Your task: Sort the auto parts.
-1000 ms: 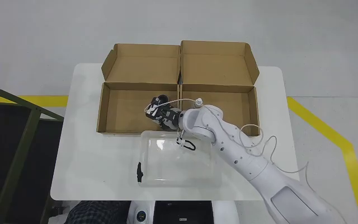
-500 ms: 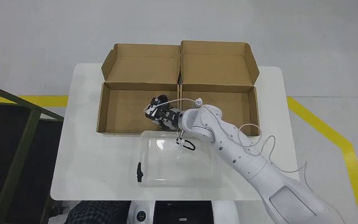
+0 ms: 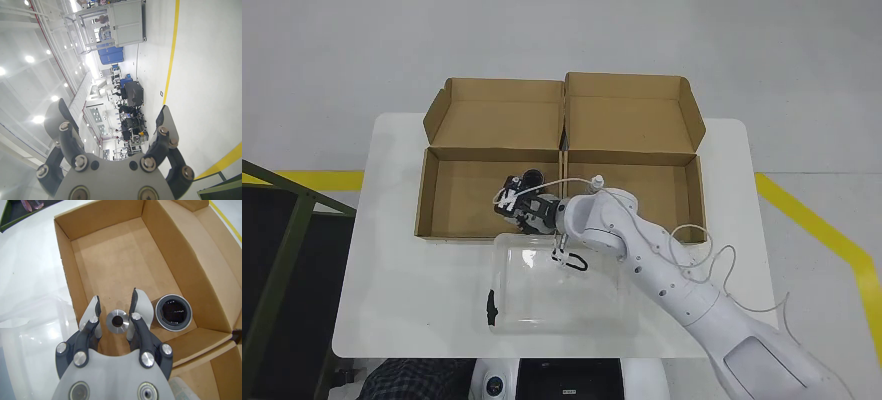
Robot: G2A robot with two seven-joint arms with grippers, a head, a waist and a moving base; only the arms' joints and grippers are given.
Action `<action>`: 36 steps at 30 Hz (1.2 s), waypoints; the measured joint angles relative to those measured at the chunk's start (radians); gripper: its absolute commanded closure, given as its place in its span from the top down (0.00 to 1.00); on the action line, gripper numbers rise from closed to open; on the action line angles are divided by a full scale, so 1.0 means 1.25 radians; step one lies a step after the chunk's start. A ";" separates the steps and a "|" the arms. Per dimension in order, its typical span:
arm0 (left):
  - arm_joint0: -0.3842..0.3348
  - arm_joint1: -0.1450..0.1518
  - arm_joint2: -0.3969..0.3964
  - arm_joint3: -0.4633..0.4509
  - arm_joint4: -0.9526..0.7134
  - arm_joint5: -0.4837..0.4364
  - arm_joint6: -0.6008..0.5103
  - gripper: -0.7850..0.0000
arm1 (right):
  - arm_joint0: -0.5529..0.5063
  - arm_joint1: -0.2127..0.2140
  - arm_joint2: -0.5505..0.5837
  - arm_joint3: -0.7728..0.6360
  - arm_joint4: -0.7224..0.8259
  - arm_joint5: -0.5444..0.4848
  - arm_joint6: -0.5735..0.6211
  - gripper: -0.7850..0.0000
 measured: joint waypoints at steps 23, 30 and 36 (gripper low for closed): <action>0.000 0.000 0.000 0.000 0.000 0.000 0.000 1.00 | -0.299 0.089 0.320 -0.364 -0.113 -0.067 -0.304 0.82; 0.000 0.000 0.000 0.000 0.000 0.000 0.000 1.00 | -0.408 0.109 0.407 -0.416 -0.172 -0.067 -0.431 0.87; 0.000 0.000 0.000 0.000 0.000 0.000 0.000 1.00 | -0.505 0.123 0.491 -0.454 -0.185 -0.043 -0.513 0.95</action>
